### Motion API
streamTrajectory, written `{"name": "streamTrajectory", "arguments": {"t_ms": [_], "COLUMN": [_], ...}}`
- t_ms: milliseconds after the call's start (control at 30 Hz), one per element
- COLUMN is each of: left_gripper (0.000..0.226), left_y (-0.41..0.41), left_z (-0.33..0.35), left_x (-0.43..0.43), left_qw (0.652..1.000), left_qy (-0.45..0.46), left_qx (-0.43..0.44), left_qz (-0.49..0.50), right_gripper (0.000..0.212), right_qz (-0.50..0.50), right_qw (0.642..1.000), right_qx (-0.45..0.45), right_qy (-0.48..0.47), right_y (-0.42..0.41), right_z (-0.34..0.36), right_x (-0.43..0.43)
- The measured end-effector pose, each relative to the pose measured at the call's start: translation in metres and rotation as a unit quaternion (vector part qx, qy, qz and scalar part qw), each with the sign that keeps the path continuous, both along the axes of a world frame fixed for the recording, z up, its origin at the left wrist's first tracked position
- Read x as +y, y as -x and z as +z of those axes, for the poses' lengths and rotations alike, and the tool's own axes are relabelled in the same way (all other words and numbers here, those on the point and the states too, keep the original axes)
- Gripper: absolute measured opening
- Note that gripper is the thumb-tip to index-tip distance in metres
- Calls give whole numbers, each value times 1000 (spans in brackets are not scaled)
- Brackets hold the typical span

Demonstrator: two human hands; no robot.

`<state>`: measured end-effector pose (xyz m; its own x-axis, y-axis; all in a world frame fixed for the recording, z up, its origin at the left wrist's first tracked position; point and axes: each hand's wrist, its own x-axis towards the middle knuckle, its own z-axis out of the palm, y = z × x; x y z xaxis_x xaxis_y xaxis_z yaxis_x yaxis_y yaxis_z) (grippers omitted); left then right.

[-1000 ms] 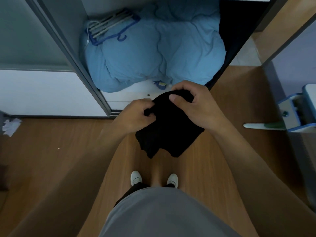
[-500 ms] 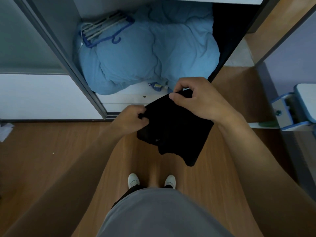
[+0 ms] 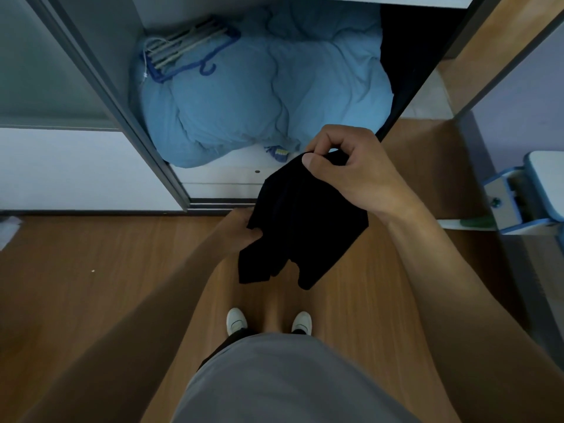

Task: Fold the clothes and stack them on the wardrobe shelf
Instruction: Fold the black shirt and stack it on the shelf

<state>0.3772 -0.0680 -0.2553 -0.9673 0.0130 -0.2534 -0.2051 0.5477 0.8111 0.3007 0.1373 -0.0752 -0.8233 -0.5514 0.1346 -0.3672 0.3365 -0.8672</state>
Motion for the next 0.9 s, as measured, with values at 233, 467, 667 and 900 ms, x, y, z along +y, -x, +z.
{"name": "streamTrajectory", "arguments": {"t_ms": [233, 467, 667, 900], "left_gripper": [26, 31, 42, 37], "left_y": [-15, -24, -21, -19], "left_z": [-32, -27, -18, -4], "left_x": [-23, -58, -71, -80], "left_qw": [989, 959, 921, 920], "left_qy": [59, 50, -59, -73], "left_qx": [-53, -1, -13, 24], "left_qz": [126, 278, 384, 383], "right_gripper": [20, 28, 23, 23], "right_qz": [59, 110, 140, 25], "right_qw": [996, 964, 864, 939], "right_qx": [-17, -116, -109, -124], "right_qy": [-68, -213, -470, -321], "right_y": [3, 12, 18, 15], "right_z": [4, -13, -30, -47], "right_x": [8, 12, 4, -4]}}
